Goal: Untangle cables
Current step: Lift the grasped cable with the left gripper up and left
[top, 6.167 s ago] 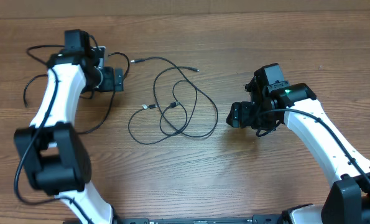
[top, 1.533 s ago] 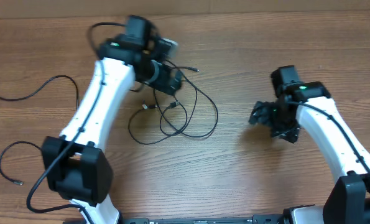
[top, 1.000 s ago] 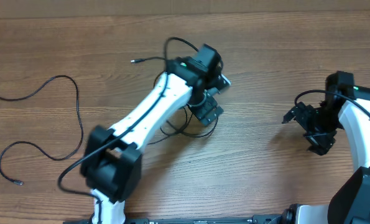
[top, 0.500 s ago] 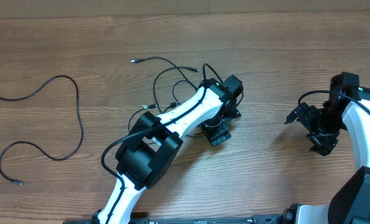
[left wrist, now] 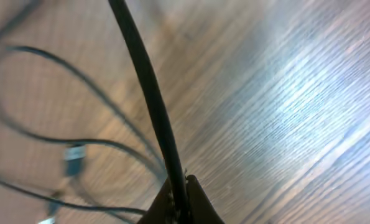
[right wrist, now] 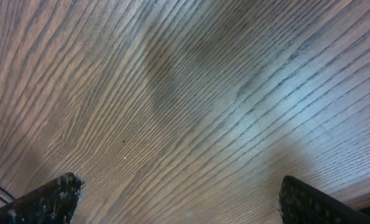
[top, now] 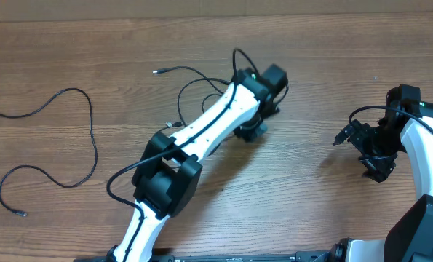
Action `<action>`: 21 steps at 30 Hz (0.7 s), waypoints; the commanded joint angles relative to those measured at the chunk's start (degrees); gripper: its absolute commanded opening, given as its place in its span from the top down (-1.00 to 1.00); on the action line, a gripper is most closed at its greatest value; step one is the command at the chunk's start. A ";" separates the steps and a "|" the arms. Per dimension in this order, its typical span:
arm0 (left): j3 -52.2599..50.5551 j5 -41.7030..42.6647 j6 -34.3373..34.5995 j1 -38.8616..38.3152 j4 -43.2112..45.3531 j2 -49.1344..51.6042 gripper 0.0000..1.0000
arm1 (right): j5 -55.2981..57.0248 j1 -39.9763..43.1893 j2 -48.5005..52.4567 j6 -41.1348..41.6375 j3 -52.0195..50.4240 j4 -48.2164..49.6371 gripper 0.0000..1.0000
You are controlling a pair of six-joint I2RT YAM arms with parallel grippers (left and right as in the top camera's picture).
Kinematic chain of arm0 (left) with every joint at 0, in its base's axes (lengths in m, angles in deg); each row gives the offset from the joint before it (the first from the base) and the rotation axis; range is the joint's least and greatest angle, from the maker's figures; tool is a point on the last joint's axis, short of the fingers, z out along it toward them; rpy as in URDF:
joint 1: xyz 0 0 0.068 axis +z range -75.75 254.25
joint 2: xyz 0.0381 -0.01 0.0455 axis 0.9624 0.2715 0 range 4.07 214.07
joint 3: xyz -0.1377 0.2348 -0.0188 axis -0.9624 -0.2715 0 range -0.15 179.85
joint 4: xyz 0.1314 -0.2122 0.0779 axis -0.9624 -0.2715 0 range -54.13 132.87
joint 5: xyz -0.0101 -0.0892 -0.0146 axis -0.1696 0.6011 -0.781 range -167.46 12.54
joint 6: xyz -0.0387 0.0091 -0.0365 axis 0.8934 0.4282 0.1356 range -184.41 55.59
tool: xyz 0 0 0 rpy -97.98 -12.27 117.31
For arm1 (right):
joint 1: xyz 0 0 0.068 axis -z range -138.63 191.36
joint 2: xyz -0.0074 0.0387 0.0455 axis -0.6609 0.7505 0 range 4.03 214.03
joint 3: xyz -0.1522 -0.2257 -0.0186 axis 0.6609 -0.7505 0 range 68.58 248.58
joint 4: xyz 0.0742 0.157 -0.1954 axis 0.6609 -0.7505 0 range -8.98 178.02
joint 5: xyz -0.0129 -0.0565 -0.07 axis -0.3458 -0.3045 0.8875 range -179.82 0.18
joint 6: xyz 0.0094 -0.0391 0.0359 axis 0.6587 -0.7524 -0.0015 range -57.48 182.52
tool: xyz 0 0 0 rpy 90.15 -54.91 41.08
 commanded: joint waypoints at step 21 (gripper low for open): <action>32.06 -0.94 2.47 14.34 -5.03 -25.27 0.70 | -0.31 0.11 0.17 -1.55 0.13 0.61 -1.00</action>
